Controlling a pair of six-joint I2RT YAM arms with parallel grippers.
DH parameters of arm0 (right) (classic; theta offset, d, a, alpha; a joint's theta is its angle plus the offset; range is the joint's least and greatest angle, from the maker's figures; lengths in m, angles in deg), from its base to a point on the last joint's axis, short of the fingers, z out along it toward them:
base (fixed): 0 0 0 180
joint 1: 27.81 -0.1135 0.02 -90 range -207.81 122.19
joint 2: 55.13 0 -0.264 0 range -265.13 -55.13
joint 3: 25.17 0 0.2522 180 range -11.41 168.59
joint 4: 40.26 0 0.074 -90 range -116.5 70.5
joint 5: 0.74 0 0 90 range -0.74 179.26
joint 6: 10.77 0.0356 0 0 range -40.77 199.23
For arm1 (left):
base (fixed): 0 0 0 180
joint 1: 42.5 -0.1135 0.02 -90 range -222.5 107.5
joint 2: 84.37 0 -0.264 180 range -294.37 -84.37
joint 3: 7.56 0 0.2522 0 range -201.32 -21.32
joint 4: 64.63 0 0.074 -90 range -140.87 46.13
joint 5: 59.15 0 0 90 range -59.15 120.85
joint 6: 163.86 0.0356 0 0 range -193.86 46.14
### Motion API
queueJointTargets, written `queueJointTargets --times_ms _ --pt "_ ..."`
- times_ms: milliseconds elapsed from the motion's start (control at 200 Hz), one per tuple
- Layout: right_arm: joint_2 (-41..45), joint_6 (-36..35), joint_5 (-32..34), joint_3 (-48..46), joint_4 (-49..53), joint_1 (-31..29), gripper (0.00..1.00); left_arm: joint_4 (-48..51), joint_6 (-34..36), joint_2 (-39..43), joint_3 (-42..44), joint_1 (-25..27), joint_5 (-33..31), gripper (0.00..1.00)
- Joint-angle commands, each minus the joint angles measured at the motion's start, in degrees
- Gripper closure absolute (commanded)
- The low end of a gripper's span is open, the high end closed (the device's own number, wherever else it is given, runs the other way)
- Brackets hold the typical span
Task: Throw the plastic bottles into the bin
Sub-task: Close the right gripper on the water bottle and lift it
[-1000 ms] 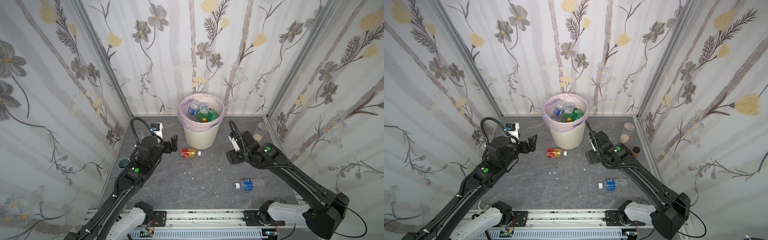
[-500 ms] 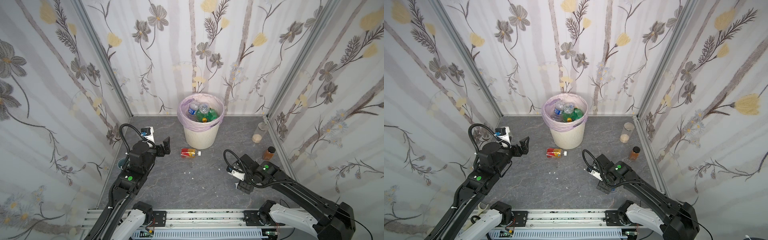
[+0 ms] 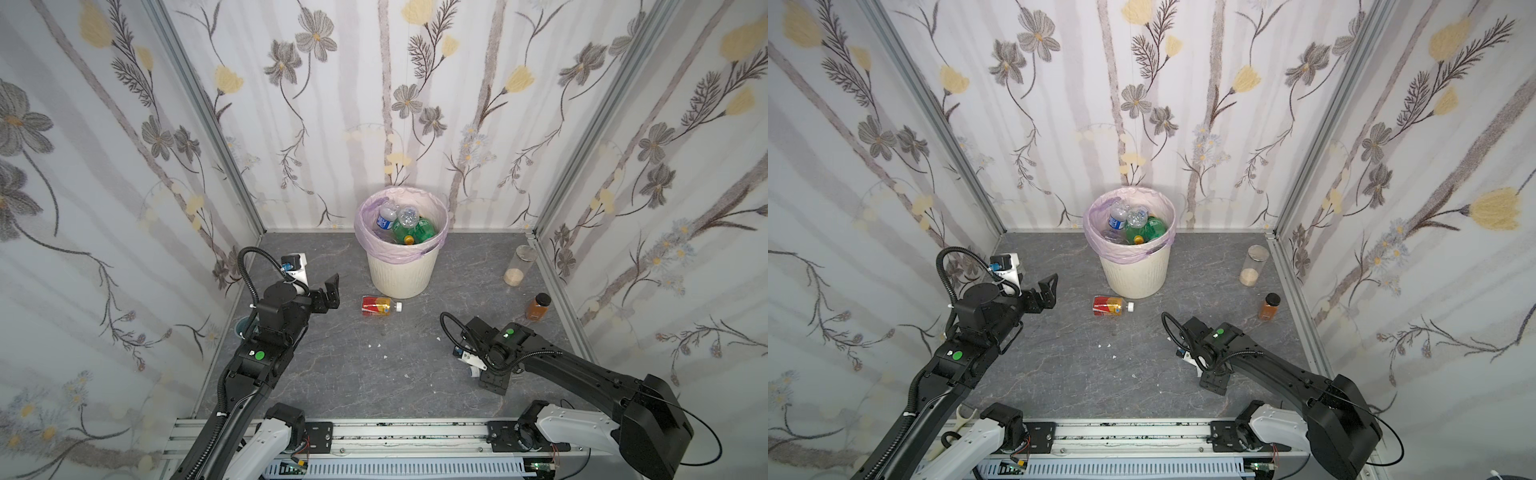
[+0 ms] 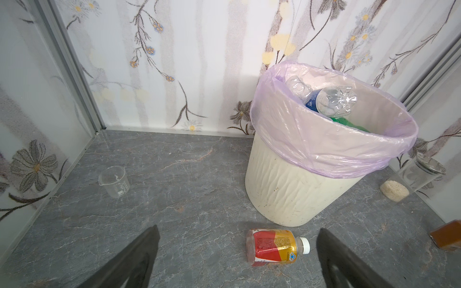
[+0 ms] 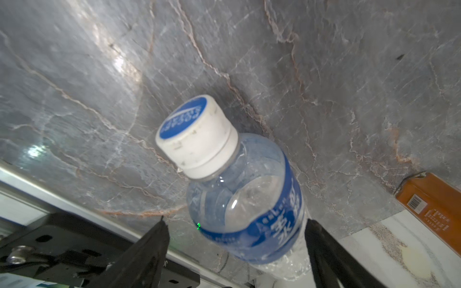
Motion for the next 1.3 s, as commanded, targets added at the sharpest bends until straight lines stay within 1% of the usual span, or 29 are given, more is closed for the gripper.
queueJointTargets --times_ms 0,65,115,200,280,430,480,550,630,804,834,949,1069,1174,1194,1234,1294 --pt "-1.60 0.66 3.83 -0.26 -2.00 -0.03 0.14 -0.69 1.01 -0.43 -0.52 -0.29 0.63 0.00" --pt "-2.71 0.70 5.31 -0.54 -4.16 -0.03 0.14 -0.65 1.23 -0.81 -0.65 -0.35 0.60 0.00" --pt "-3.90 1.53 7.25 -0.46 -5.54 -0.13 0.17 -0.65 1.46 -0.86 -0.75 -0.49 0.63 0.00" --pt "-6.29 2.23 7.77 0.71 -5.31 -0.20 0.19 -0.65 1.76 -0.60 -0.87 -0.71 1.00 0.00" --pt "-7.44 2.42 7.60 1.78 -6.15 -0.21 0.23 -0.65 1.90 0.08 -0.74 -1.16 1.93 0.00" --pt "-9.22 3.53 5.61 2.32 -6.67 -0.71 0.34 -0.61 1.57 1.58 -0.10 -1.90 2.66 0.00" --pt "-9.75 4.36 5.02 5.00 -7.10 -0.73 0.41 -0.56 1.50 2.04 0.22 -2.07 2.82 0.00" --pt "-10.62 5.63 3.51 7.08 -7.65 -0.57 0.46 -0.48 1.53 2.46 0.58 -2.28 3.11 0.00" --pt "-11.74 5.59 -0.05 8.85 -7.80 -0.56 0.48 -0.41 1.56 2.83 0.88 -2.38 3.36 0.00" --pt "-13.30 6.33 -5.03 13.81 -8.94 -0.58 0.54 0.03 1.79 3.10 0.87 -2.64 3.39 0.00" --pt "-15.29 6.28 -6.17 14.90 -9.16 -0.56 0.55 0.04 1.78 3.01 0.85 -2.71 3.44 0.00" --pt "-18.31 5.54 -8.82 17.54 -9.26 -0.78 0.56 0.18 1.78 2.66 0.51 -2.81 3.74 0.00" --pt "-22.81 6.24 -10.46 19.31 -9.18 -1.70 0.56 0.39 1.63 2.48 0.24 -2.79 4.05 0.00" --pt "-25.59 7.13 -15.06 20.64 -10.04 -2.05 0.56 0.56 1.55 2.44 0.07 -2.84 4.36 0.00" --pt "-25.95 7.08 -16.28 20.78 -10.09 -2.10 0.55 0.69 1.50 2.40 0.05 -2.89 4.35 0.00" --pt "-26.35 6.91 -17.84 20.92 -10.27 -2.29 0.50 0.88 1.43 2.32 -0.04 -2.88 4.46 0.00" --pt "-26.39 6.98 -18.41 20.66 -11.19 -2.62 0.45 1.16 1.49 2.18 -0.28 -2.90 4.49 0.00"
